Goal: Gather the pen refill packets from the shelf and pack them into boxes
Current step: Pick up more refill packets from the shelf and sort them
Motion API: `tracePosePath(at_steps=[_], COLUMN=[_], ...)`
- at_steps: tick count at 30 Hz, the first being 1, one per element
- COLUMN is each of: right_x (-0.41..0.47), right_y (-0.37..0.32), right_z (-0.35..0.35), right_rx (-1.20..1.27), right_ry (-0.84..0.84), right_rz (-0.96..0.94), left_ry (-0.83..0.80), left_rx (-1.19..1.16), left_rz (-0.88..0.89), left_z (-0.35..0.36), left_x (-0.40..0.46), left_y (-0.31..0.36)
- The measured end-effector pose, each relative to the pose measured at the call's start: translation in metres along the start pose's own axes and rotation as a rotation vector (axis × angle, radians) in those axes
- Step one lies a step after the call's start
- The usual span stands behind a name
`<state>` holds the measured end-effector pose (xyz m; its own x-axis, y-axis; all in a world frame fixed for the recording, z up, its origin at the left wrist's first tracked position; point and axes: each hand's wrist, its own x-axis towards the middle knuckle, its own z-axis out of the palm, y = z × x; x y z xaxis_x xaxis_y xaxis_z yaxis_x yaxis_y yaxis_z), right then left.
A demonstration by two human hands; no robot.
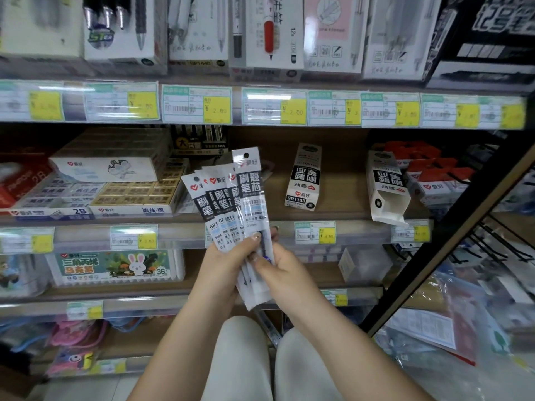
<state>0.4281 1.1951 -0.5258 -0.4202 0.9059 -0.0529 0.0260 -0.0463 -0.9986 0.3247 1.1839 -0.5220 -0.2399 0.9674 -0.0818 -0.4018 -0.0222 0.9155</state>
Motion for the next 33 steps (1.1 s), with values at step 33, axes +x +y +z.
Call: tracePosePath(at_steps=[33], right_x=[0.145], right_y=[-0.056], right_z=[-0.014], right_rx=[-1.897], right_ry=[-0.16], right_rz=[-0.56], left_ry=[0.129], left_rx=[-0.058], left_rz=[-0.018], left_z=[-0.056], left_x=[0.023], left_y=[0.056])
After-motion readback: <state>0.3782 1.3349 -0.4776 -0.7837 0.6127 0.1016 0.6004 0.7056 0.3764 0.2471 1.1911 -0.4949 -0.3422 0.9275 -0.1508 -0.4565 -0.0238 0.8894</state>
